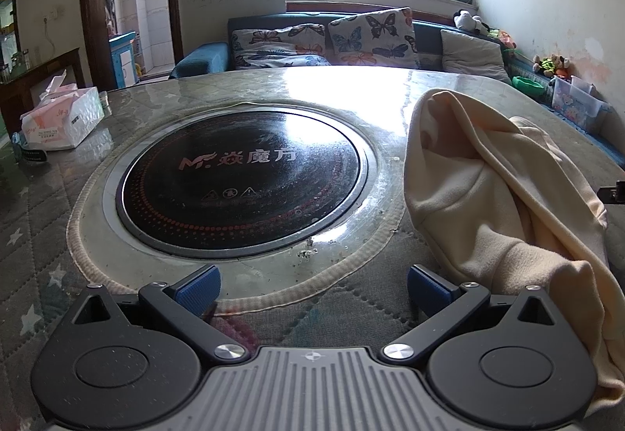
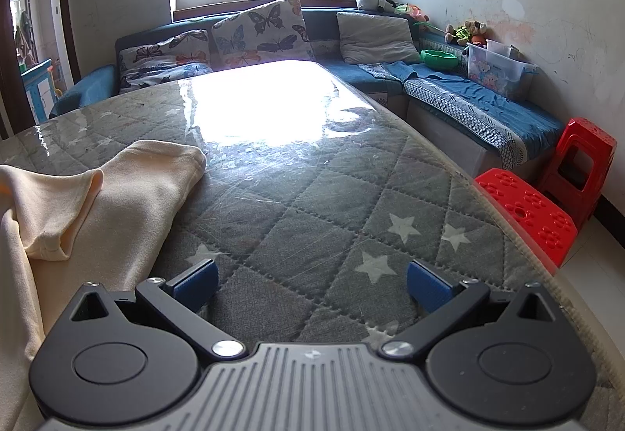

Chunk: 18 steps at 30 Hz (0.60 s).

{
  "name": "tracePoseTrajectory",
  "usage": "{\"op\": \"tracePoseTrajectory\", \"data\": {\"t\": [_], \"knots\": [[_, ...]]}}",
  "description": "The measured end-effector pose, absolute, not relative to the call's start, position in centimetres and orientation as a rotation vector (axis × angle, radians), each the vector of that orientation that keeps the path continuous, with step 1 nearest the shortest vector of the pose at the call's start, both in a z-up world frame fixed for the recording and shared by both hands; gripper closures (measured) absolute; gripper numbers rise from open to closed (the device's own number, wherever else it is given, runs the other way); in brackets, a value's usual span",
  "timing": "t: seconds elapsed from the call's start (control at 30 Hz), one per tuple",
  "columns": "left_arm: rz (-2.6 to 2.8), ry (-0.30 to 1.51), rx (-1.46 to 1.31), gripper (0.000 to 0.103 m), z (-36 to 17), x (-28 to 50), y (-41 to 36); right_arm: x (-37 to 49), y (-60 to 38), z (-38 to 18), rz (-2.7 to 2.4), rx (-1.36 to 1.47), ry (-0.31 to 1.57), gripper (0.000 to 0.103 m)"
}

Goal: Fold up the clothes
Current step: 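Move both grippers toward the crumpled cream sweatshirt on the table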

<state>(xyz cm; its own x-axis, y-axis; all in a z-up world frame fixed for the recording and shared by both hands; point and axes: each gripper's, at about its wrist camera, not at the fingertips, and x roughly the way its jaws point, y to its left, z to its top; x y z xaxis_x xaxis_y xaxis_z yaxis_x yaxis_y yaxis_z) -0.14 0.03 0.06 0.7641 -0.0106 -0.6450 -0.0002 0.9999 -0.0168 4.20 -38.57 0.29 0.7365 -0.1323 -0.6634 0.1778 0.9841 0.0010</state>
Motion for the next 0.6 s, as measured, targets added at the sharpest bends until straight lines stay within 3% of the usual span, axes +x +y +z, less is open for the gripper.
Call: {"op": "tracePoseTrajectory", "data": {"t": [0.6], "knots": [[0.025,0.726,-0.018,0.0,2.0,-4.1,-2.9,-4.7,-38.8,2.7,-0.031,-0.008,0.645,0.0]]}}
